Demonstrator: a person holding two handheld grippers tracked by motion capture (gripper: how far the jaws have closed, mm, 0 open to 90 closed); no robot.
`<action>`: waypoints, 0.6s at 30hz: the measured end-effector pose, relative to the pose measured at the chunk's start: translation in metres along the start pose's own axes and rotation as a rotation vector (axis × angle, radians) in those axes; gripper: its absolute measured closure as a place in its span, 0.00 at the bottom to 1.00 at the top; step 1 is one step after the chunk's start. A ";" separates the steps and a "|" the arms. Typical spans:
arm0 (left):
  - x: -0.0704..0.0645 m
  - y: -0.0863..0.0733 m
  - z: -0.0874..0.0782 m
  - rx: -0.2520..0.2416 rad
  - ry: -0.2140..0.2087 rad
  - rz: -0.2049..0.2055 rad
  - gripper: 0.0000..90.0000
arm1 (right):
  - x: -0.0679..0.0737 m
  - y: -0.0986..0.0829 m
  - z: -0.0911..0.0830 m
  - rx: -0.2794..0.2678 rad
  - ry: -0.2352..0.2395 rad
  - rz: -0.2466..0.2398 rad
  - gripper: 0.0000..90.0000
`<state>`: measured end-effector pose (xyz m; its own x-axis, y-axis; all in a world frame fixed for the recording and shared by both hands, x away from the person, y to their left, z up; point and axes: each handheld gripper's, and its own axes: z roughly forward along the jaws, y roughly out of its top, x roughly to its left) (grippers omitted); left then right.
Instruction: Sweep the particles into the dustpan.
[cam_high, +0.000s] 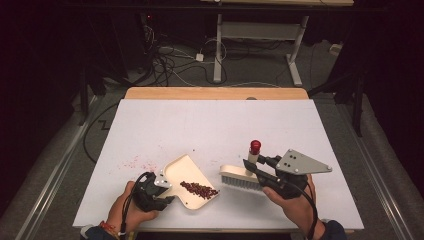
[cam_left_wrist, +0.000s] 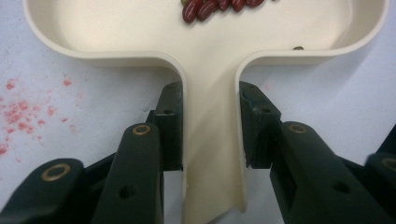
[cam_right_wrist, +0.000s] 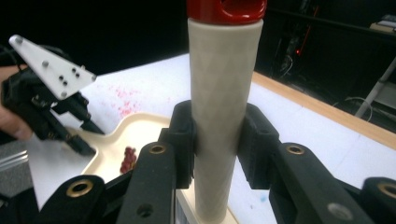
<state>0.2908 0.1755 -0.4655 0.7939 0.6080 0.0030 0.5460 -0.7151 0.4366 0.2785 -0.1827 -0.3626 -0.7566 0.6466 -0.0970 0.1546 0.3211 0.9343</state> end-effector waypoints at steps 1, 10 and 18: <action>0.000 0.000 0.000 0.000 0.000 -0.001 0.70 | 0.001 -0.001 -0.001 0.013 0.000 -0.009 0.77; 0.000 0.000 0.002 0.000 -0.001 -0.001 0.70 | 0.013 -0.004 0.009 0.052 0.057 -0.023 0.77; 0.000 0.001 0.002 -0.004 0.002 -0.001 0.70 | 0.019 -0.007 0.021 -0.018 0.096 -0.009 0.77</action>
<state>0.2914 0.1740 -0.4673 0.7925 0.6098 0.0043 0.5460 -0.7127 0.4405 0.2760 -0.1580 -0.3779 -0.8157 0.5738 -0.0727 0.1370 0.3138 0.9396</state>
